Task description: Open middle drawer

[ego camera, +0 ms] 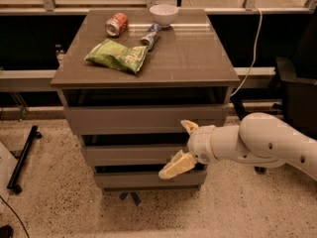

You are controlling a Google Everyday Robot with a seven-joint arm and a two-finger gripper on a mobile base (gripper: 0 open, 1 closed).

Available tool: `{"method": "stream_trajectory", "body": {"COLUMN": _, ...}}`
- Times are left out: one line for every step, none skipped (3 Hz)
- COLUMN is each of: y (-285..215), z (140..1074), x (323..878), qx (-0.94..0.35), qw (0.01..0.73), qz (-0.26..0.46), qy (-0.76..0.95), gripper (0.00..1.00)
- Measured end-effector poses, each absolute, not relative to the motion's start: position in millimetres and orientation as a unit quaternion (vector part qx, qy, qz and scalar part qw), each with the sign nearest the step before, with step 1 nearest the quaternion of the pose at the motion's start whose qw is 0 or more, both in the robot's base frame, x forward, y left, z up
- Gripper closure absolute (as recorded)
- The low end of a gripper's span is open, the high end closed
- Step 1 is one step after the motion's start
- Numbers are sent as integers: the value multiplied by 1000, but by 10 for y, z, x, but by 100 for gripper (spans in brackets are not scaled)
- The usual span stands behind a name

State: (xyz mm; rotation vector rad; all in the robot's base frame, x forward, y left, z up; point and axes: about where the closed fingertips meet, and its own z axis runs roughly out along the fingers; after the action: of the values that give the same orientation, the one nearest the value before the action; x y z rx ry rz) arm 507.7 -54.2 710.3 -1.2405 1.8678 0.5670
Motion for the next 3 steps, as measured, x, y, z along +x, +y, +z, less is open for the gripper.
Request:
{"method": "stream_trajectory", "body": {"y": -526, "z": 6888, "x": 5207, "qx": -476, "qw": 419, "qz": 258, "qy": 729, "gripper": 0}}
{"method": "stream_trajectory", "body": {"y": -524, "z": 6664, "x": 5374, "qx": -468, "qw": 422, "qz": 281, "qy": 724, "gripper": 0}}
{"method": "stream_trajectory", "body": {"y": -566, "z": 6339, "x": 5523, "qx": -461, "qw": 415, "qz": 301, "qy": 724, "gripper": 0}}
